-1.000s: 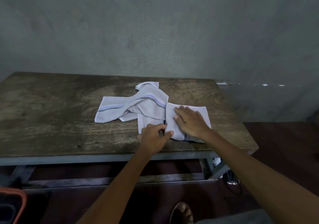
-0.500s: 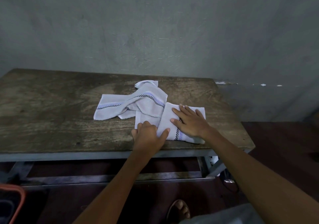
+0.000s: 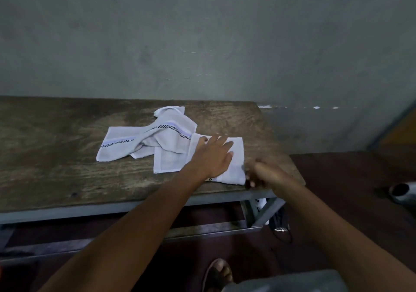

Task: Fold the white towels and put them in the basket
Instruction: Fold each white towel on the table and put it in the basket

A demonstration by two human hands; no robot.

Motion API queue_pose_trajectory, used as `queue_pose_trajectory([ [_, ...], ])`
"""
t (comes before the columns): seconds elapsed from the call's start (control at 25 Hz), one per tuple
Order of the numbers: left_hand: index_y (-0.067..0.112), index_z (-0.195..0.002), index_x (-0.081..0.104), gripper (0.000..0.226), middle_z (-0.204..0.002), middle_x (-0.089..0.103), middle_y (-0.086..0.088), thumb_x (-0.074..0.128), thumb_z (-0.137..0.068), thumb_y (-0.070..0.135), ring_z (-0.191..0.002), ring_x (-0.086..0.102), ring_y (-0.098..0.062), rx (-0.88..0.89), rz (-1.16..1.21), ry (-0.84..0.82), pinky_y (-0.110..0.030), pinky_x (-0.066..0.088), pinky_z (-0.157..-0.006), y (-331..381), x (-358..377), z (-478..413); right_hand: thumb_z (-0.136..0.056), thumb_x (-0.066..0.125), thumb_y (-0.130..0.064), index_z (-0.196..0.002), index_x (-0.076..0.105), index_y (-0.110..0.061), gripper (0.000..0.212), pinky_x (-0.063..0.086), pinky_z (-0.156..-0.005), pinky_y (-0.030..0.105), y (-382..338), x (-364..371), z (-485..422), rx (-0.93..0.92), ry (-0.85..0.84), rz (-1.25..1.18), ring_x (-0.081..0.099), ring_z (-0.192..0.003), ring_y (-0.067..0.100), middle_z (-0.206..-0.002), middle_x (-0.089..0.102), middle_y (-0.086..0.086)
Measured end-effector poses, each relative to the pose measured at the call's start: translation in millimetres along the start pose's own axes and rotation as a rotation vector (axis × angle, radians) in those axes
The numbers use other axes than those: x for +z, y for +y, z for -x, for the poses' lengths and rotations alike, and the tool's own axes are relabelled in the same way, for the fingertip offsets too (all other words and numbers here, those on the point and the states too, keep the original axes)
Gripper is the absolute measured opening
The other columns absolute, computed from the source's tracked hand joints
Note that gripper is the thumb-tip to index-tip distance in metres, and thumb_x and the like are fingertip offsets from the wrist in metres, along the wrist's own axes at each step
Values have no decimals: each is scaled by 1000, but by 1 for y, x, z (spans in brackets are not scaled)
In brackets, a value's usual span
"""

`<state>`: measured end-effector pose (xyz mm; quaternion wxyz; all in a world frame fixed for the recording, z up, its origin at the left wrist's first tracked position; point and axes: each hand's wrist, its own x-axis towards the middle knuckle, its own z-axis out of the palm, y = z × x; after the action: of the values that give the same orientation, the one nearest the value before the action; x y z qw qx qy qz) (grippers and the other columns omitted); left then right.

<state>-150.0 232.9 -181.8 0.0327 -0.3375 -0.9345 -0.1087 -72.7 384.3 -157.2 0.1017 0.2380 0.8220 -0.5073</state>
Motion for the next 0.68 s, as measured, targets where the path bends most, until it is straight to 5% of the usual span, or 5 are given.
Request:
queue_pose_trajectory([
  [0.12,26,-149,12,53,-159,7,-1,19,-99,44,-146,3,-21,-58,-73,-161,-54,5,-111,-4,25,-10,-88,59,-18,-82,53,-10,11,25,-36,19,16,8,18,36,-133,-85,45,-35,13,-56,53,4],
  [0.28,28,-150,8,54,-159,6,2,19,-99,45,-146,3,-19,-108,-94,-79,-56,7,-110,-4,35,-6,-85,65,-14,-108,56,-13,24,23,-33,15,27,19,12,-53,-131,-325,43,-34,11,-59,53,4],
  [0.48,32,-149,10,52,-159,7,5,19,-99,46,-146,3,-16,-156,-32,-72,-57,6,-110,-7,37,-8,-89,61,-15,-105,56,-11,17,20,-32,15,34,21,5,-34,-287,-309,43,-31,12,-49,49,3],
  [0.68,35,-148,8,53,-159,3,7,16,-98,51,-146,-1,-15,-202,27,-122,-60,0,-110,-7,34,-10,-88,61,-11,-94,52,-8,12,18,-32,15,39,5,3,-29,-249,-311,43,-31,11,-47,46,1],
])
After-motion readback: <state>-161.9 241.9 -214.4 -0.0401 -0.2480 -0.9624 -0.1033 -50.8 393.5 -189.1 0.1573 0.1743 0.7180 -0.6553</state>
